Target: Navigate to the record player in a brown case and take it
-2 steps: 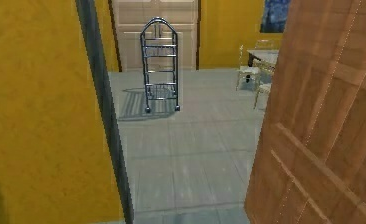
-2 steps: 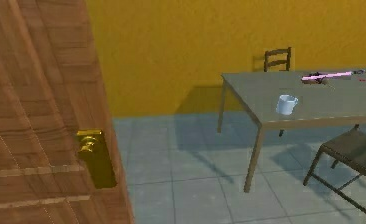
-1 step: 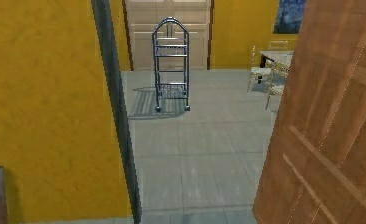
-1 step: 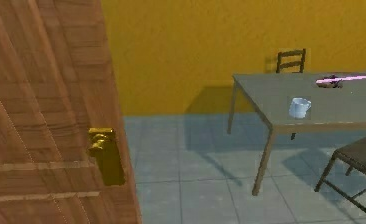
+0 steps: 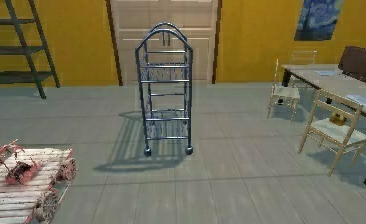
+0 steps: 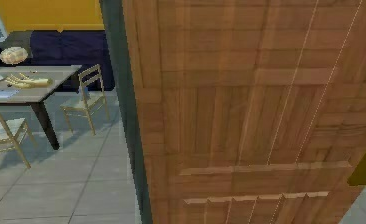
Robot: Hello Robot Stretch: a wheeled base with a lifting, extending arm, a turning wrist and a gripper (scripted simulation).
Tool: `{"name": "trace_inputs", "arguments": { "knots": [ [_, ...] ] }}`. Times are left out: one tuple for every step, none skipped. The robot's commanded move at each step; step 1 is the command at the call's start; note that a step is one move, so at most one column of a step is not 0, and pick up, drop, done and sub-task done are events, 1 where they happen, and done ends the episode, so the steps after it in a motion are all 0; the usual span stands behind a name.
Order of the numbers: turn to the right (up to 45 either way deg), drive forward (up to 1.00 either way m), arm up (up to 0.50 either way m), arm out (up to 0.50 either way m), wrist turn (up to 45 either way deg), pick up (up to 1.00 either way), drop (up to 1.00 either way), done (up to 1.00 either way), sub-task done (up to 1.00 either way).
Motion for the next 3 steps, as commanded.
{"name": "trace_inputs", "arguments": {
  "knots": [
    [-12.0,0.0,0.0,0.0,0.0,0.0,0.0,0.0,0.0],
    [0.0,0.05,0.0,0.0,0.0,0.0,0.0,0.0,0.0],
    [36.0,0.0,0.0,0.0,0.0,0.0,0.0,0.0,0.0]
  ]
}}
